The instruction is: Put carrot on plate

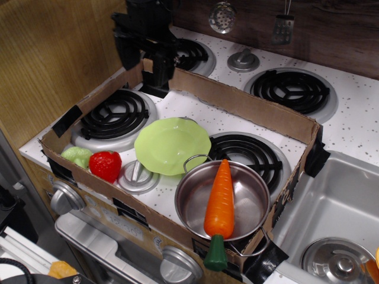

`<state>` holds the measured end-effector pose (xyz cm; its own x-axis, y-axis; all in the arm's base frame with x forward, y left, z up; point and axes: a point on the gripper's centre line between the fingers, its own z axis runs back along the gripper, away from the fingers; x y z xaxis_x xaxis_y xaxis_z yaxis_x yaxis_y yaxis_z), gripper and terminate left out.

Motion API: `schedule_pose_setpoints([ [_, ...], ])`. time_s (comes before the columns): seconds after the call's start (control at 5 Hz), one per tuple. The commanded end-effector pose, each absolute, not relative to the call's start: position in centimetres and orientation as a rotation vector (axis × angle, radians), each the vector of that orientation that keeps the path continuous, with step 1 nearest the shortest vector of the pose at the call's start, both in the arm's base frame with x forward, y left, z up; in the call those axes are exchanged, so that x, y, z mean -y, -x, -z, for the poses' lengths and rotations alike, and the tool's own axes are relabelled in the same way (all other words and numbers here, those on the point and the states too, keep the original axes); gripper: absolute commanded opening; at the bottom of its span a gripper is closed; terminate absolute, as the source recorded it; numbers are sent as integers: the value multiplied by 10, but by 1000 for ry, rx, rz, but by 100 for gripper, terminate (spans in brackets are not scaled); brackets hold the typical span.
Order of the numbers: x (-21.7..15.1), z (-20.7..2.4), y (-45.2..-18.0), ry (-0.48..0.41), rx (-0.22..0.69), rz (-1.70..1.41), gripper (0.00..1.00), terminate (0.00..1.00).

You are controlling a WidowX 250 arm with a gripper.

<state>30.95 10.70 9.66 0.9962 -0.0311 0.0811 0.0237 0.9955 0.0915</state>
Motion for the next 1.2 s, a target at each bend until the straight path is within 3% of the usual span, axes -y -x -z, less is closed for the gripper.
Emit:
schedule_pose_setpoints([
  [0.0, -65, -116, -273, 26, 116, -294, 100, 0],
  [0.4, -23, -124, -259, 108, 116, -431, 100, 0],
  [0.6, 2, -120, -253, 88, 135, -459, 100, 0],
  [1.0, 38, -99, -243, -90, 96, -422, 100, 0],
])
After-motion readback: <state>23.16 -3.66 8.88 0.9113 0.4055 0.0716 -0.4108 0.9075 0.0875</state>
